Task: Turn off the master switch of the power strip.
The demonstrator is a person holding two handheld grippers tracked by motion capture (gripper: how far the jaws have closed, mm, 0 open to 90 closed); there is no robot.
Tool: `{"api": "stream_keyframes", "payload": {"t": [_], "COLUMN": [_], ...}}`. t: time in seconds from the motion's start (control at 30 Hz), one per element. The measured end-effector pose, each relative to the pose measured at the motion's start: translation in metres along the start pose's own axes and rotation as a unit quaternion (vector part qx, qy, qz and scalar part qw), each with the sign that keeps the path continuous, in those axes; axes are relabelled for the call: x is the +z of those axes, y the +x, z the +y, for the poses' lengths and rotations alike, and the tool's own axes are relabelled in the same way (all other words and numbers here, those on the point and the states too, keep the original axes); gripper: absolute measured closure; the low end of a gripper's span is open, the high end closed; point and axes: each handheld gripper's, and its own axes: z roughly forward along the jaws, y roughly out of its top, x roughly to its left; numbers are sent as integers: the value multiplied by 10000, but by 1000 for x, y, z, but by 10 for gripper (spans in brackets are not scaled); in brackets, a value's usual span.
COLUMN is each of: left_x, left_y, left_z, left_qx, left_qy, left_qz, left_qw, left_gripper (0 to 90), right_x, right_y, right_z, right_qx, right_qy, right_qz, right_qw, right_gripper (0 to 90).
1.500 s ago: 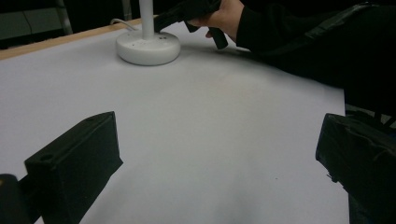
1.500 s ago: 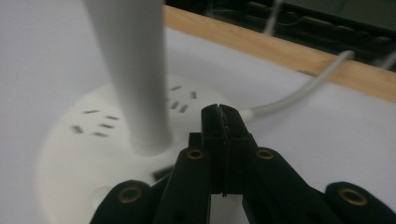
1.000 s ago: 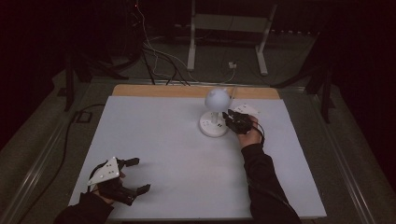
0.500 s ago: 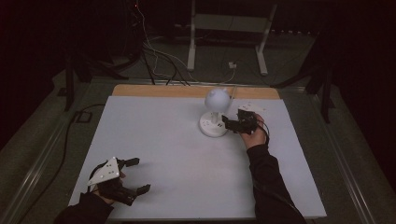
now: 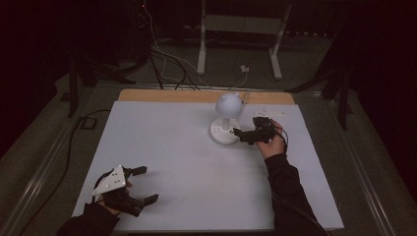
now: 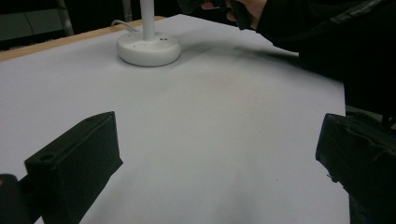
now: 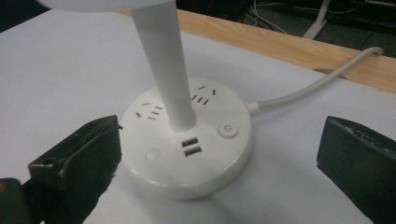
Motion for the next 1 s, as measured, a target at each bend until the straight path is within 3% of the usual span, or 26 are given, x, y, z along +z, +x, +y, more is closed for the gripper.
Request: {"api": "stream_keyframes", "payload": {"t": [0.5,0.73,1.0], "left_x": [0,0,0], "left_y": [0,0,-1], "left_z": [0,0,0], "left_qx": [-11,-8,-3], "left_qy": [-6,-5,-2], "left_qz": [-9,-13,-18], "left_qw": [10000,10000,10000], "left_gripper": [4,4,4], "right_x": [-26,-42,-59], "right_y": [11,19,29], "right_z": [-2,-12,-26], "right_qx": [-173,-142,-221], "right_qy": [-30,-80,-30], "right_qz": [273,482,557], "right_qw": [9995,9987,9982], "right_gripper": [0,0,0]}}
